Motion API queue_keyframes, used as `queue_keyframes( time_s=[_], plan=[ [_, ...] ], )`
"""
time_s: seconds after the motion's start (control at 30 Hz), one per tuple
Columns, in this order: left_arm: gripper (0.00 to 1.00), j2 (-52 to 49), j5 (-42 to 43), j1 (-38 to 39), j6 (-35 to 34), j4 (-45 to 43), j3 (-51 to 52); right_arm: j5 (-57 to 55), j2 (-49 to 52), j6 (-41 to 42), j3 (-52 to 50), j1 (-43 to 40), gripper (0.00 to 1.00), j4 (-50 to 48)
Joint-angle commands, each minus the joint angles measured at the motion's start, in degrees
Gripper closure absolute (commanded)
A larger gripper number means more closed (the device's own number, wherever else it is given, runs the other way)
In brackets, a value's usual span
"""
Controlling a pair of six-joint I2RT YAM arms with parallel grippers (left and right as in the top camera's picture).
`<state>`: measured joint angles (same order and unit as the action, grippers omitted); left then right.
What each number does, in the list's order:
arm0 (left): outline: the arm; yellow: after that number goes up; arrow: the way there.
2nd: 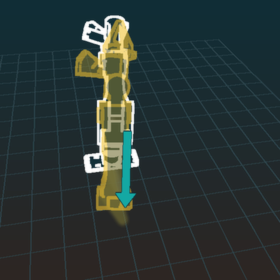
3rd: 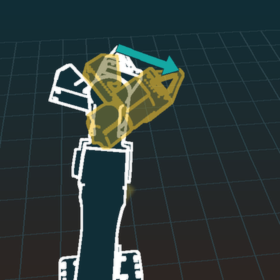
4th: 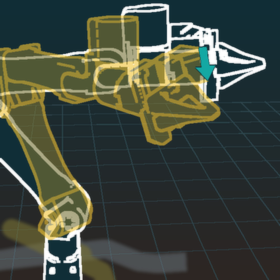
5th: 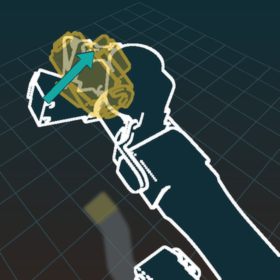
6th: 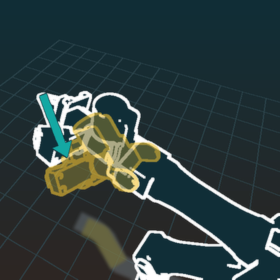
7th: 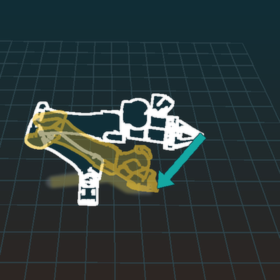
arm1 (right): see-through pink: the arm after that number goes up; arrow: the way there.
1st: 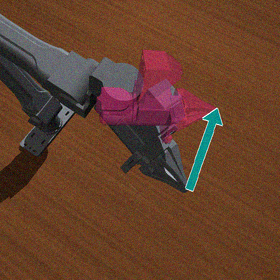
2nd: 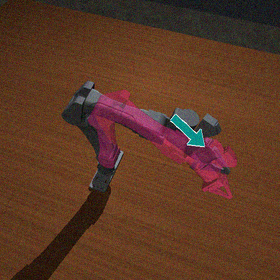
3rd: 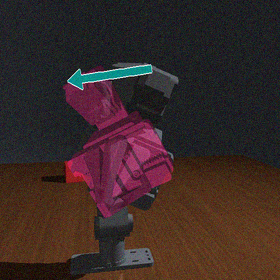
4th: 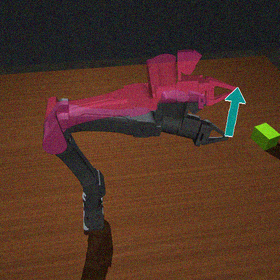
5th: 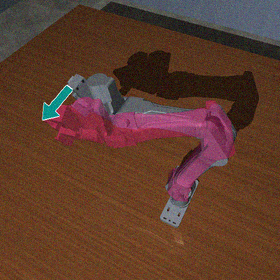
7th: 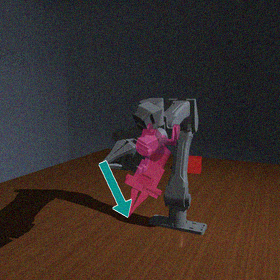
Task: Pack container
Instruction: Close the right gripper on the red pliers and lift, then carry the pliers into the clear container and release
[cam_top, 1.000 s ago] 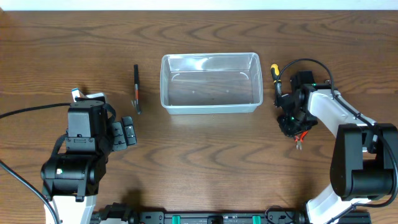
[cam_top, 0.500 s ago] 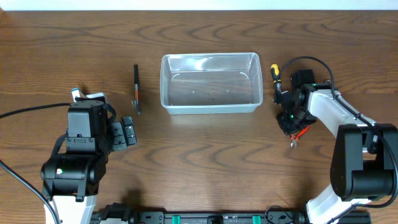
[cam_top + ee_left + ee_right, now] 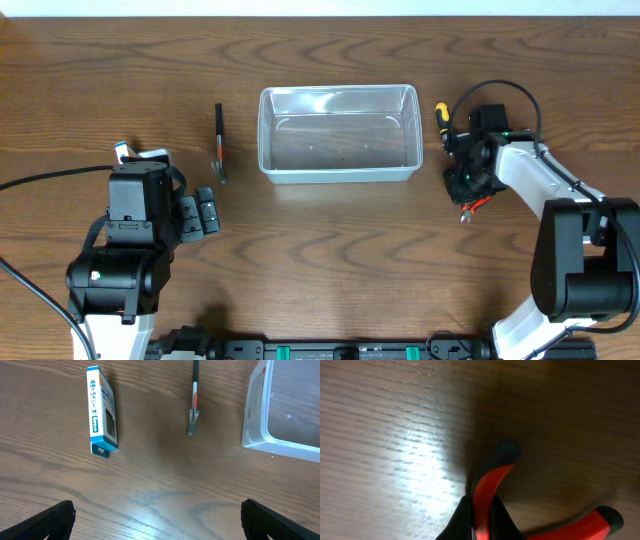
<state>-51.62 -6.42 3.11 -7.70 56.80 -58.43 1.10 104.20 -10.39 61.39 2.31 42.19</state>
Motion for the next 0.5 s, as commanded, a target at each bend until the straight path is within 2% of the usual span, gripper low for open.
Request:
queue_keyframes(
  time_s=[0.0,0.33,0.47],
  plan=[
    [0.02,0.00,-0.74,0.17,-0.09,0.17,-1.20,0.28,-3.45,2.69,5.27,0.33,0.99,1.46],
    [0.02,0.00,-0.74,0.17,-0.09,0.15,-1.20,0.13,-13.27,2.78,19.21,3.04,0.99,6.56],
    [0.02,0.00,-0.74,0.17,-0.09,0.13,-1.20,4.70,-13.44,-5.11,24.94,9.20,0.99,7.63]
  ],
)
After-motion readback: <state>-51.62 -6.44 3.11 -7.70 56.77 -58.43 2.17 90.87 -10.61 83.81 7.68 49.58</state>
